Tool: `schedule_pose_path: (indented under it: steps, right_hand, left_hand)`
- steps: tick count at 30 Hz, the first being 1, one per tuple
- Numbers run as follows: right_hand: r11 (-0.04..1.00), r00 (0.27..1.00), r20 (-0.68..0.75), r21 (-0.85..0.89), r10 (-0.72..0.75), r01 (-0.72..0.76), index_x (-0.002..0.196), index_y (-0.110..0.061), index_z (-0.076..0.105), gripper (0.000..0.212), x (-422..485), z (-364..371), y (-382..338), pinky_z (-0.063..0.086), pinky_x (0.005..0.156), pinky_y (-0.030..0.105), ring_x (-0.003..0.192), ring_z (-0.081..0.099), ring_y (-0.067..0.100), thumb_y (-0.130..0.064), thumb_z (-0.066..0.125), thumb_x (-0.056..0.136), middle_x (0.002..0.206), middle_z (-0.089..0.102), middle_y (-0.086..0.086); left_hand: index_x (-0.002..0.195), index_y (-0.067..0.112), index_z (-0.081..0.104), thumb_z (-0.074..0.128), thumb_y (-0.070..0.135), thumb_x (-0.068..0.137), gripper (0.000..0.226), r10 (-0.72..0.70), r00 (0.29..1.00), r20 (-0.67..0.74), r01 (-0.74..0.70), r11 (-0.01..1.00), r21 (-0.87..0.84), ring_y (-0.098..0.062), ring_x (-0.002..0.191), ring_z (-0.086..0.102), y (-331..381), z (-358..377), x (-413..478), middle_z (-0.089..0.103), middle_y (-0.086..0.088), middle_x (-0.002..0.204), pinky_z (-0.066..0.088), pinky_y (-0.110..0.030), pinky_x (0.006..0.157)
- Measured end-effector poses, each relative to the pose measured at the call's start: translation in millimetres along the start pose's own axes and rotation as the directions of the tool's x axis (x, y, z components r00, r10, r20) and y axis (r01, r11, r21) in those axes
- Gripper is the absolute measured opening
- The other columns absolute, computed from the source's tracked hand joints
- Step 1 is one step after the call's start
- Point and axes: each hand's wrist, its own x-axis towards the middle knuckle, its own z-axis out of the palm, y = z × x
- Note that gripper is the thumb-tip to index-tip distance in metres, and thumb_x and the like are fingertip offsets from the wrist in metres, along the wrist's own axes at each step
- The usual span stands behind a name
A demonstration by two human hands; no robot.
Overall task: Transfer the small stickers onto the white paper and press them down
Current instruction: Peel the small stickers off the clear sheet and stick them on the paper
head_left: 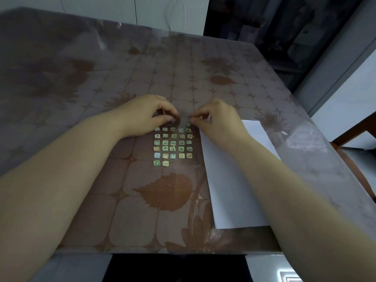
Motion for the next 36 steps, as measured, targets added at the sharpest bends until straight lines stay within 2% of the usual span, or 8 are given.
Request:
schedule_pose_path:
  steps: [5,14,18,20,22,27,32,36]
  right_hand:
    - [0.989,0.999,0.037,0.146,0.023,-0.028,0.084,-0.018,0.075,0.010,1,2,0,0.035,0.059,0.006,0.064,0.048,0.001,-0.022,0.070,0.077,0.064,0.049,-0.017]
    - [0.982,0.995,0.062,0.172,0.073,-0.083,0.092,-0.011,0.070,0.013,2,-4,-2,0.033,0.054,0.009,0.072,0.050,0.012,-0.019,0.063,0.084,0.084,0.059,0.003]
    - [0.894,0.952,-0.050,0.360,0.302,-0.265,0.093,-0.013,0.070,0.016,-10,-62,25,0.038,0.053,0.011,0.066,0.050,0.009,-0.023,0.067,0.082,0.076,0.060,-0.001]
    - [0.852,0.900,0.032,0.308,0.435,-0.423,0.086,-0.019,0.071,0.012,-23,-79,45,0.043,0.056,0.018,0.059,0.054,0.008,-0.027,0.069,0.077,0.065,0.062,-0.009]
    - [0.813,0.859,0.127,0.278,0.496,-0.511,0.082,-0.016,0.071,0.007,-27,-78,54,0.041,0.048,0.013,0.048,0.054,0.003,-0.021,0.069,0.077,0.049,0.059,-0.013]
    - [0.835,0.856,0.166,0.194,0.489,-0.515,0.095,-0.012,0.072,0.022,-19,-66,57,0.037,0.057,0.020,0.068,0.054,0.011,-0.027,0.071,0.078,0.088,0.067,0.003]
    - [0.847,0.865,0.170,0.186,0.472,-0.498,0.099,-0.014,0.072,0.024,-18,-61,60,0.040,0.066,0.021,0.077,0.055,0.010,-0.027,0.070,0.079,0.095,0.067,0.002]
    - [0.846,0.868,0.156,0.198,0.471,-0.495,0.097,-0.013,0.072,0.023,-17,-58,60,0.040,0.070,0.023,0.083,0.057,0.015,-0.025,0.071,0.078,0.093,0.068,0.003]
  left_hand:
    - [0.102,0.022,0.066,0.053,0.018,0.087,0.020,-0.005,1.000,0.004,0.005,1.000,-0.005,-0.012,0.091,0.054,0,1,1,0.057,0.005,0.095,0.043,-0.031,0.085]
    - [0.102,0.023,0.066,0.053,0.020,0.087,0.020,-0.001,1.000,0.006,0.001,1.000,0.004,-0.011,0.089,0.054,-1,2,2,0.058,0.005,0.096,0.042,-0.029,0.083]
    - [0.102,0.029,0.065,0.053,0.023,0.087,0.020,0.002,1.000,0.016,-0.001,1.000,-0.007,-0.004,0.088,0.053,-4,2,2,0.057,0.009,0.097,0.038,-0.019,0.077]
    - [0.100,0.032,0.065,0.053,0.024,0.087,0.019,-0.007,1.000,0.023,0.007,1.000,-0.020,-0.001,0.087,0.053,-4,3,2,0.056,0.010,0.096,0.035,-0.016,0.074]
    - [0.100,0.032,0.065,0.054,0.024,0.087,0.019,-0.019,0.999,0.031,0.020,0.999,-0.033,-0.006,0.089,0.053,-4,4,3,0.057,0.008,0.097,0.036,-0.017,0.075]
    - [0.101,0.029,0.066,0.056,0.022,0.086,0.019,-0.013,1.000,0.025,0.013,1.000,-0.023,-0.012,0.094,0.055,-5,3,1,0.060,0.003,0.099,0.038,-0.019,0.079]
    - [0.100,0.029,0.066,0.057,0.022,0.086,0.019,-0.008,1.000,0.022,0.008,1.000,-0.021,-0.012,0.094,0.056,-4,2,1,0.060,0.002,0.099,0.039,-0.022,0.081]
    - [0.100,0.028,0.066,0.056,0.021,0.086,0.019,-0.007,1.000,0.021,0.007,1.000,-0.015,-0.012,0.092,0.055,-4,2,0,0.060,0.003,0.099,0.036,-0.011,0.076]
